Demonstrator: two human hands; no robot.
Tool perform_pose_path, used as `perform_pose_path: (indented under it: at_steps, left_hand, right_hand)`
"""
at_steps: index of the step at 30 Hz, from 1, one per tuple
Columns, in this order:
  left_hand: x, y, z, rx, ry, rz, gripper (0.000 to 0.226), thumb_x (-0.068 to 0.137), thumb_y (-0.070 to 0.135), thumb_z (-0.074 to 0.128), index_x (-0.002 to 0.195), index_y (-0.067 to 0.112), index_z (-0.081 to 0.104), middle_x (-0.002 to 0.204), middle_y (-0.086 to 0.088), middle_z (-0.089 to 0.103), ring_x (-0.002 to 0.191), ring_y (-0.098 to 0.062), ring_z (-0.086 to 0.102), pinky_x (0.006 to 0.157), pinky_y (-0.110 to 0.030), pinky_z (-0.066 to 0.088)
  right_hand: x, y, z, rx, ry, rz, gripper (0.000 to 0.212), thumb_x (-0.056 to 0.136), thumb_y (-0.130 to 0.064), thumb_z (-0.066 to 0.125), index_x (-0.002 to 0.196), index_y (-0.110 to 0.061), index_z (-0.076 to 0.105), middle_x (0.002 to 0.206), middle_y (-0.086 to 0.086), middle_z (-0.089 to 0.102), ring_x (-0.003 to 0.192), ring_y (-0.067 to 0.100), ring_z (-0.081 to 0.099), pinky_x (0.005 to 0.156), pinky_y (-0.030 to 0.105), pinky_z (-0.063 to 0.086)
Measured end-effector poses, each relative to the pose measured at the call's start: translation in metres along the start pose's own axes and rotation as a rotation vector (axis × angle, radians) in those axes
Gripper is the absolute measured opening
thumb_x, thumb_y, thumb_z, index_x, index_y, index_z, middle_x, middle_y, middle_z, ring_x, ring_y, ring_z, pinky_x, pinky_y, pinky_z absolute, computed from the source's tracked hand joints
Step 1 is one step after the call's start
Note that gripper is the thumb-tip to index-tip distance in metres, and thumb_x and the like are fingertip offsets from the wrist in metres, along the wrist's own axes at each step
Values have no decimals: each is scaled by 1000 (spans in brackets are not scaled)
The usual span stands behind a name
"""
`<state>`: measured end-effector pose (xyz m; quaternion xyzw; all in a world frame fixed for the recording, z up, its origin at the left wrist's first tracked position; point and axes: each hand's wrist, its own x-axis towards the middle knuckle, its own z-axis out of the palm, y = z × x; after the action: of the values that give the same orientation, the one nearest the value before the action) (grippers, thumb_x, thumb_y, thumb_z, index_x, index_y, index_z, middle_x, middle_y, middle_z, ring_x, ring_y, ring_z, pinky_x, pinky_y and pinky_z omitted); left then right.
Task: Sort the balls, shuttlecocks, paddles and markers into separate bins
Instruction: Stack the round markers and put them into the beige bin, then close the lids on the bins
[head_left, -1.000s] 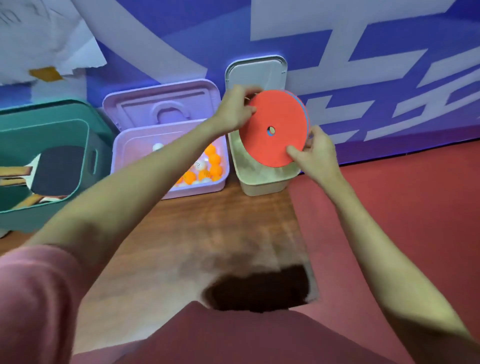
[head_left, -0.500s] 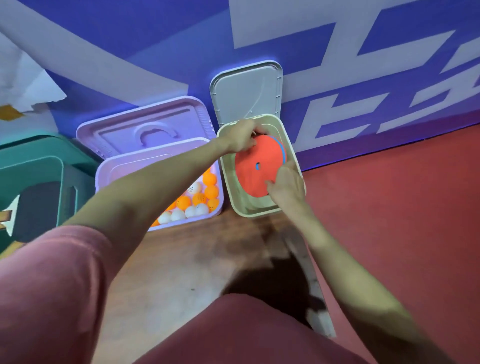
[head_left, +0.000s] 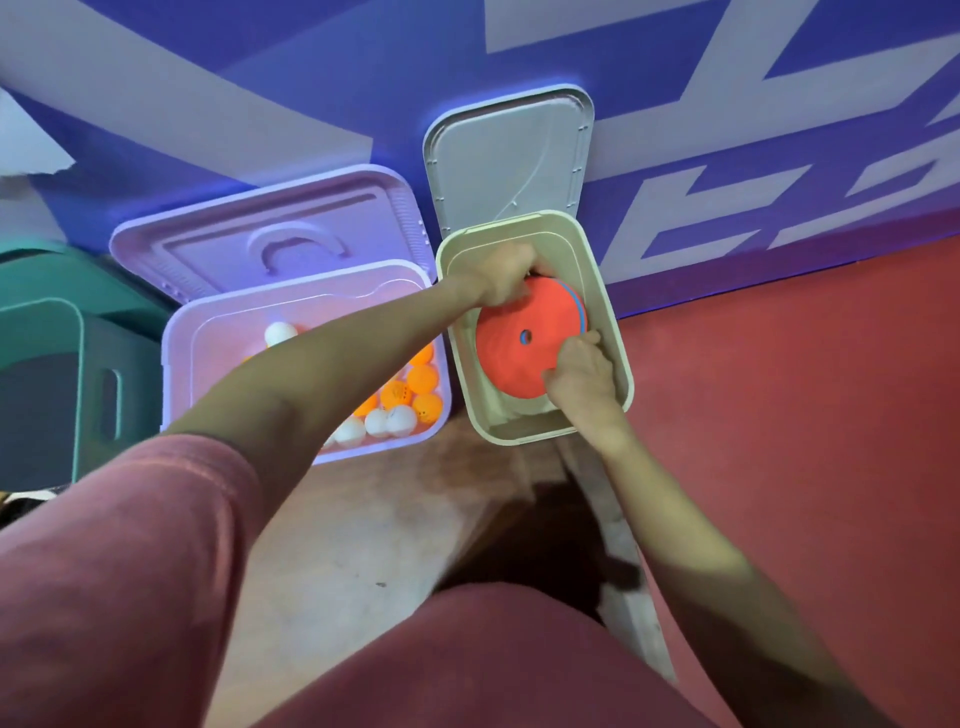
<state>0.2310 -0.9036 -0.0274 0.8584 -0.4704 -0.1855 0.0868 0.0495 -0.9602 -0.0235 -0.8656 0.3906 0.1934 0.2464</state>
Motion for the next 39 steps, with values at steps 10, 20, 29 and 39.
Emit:
perform_pose_path:
  at_steps: [10, 20, 29, 39]
  left_hand:
    - [-14, 31, -11, 108, 17, 34, 38, 90, 13, 49, 126, 19, 59, 130, -3, 58, 120, -25, 53, 91, -29, 41]
    - [-60, 20, -51, -21, 304, -67, 34, 83, 7, 47, 112, 8, 63, 111, -13, 64, 104, -32, 58, 83, -38, 47]
    - [-75, 4, -101, -183, 700, -470, 30, 92, 13, 45, 116, 1, 58, 111, -18, 65, 103, -36, 57, 82, -38, 43]
    - [-57, 6, -126, -54, 526, -401, 15, 83, 2, 44, 80, -1, 58, 80, -25, 61, 82, -45, 55, 62, -37, 38]
  right_hand:
    - [-3, 3, -14, 55, -118, -26, 11, 84, -8, 50, 88, -5, 60, 109, 21, 65, 99, 34, 64, 77, 31, 48]
    - [-13, -1, -36, 32, 154, -361, 42, 89, -21, 58, 120, 3, 47, 117, 23, 56, 112, 38, 52, 87, 39, 43]
    - [37, -30, -108, 249, 266, -444, 56, 86, -17, 56, 137, -6, 36, 129, 20, 45, 120, 36, 44, 95, 38, 37]
    - [73, -67, -158, 513, 297, -372, 43, 80, -8, 58, 119, -4, 41, 113, 12, 49, 110, 31, 49, 86, 35, 42]
